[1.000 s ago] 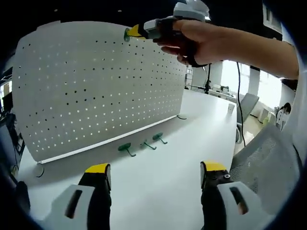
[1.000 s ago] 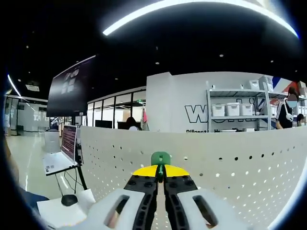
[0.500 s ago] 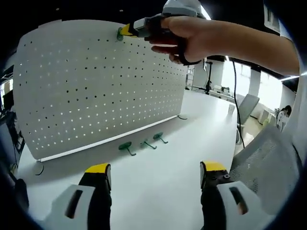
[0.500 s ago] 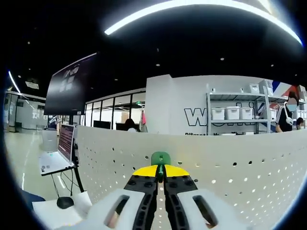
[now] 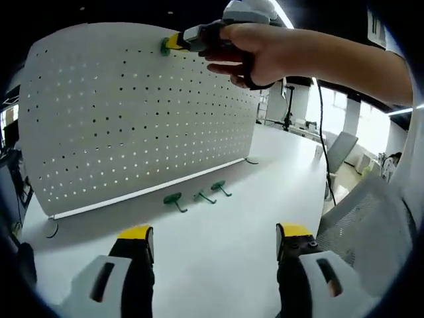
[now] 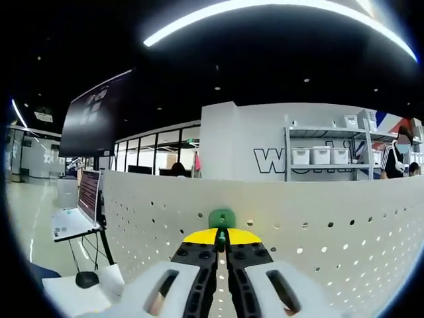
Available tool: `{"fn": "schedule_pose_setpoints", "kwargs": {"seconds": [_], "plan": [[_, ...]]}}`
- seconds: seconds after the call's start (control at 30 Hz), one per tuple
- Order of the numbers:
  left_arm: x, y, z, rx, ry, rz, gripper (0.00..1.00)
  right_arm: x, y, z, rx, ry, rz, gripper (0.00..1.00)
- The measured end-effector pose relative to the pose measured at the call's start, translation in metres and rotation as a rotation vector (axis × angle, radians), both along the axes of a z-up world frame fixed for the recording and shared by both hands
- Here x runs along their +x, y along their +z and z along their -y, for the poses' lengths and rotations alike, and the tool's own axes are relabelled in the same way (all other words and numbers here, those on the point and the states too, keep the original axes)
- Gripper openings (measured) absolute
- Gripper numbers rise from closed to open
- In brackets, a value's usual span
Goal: Insert the hook assembly into the mounting plate slot until the hook locks in place.
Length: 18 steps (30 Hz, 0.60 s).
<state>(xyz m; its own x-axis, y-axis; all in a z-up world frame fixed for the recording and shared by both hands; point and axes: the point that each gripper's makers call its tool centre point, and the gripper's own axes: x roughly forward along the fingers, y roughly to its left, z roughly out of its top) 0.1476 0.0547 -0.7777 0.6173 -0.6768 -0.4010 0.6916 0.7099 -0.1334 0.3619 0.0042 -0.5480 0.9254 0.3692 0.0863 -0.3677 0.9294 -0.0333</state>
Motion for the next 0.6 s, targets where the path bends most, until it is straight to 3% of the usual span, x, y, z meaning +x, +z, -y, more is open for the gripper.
{"fn": "schedule_pose_setpoints", "kwargs": {"seconds": [0.6], "plan": [[-0.0029, 0.0, 0.0025, -0.005, -0.012, -0.007, 0.75, 0.0029, -0.0028, -0.001, -0.012, -0.1, -0.023, 0.01]]}}
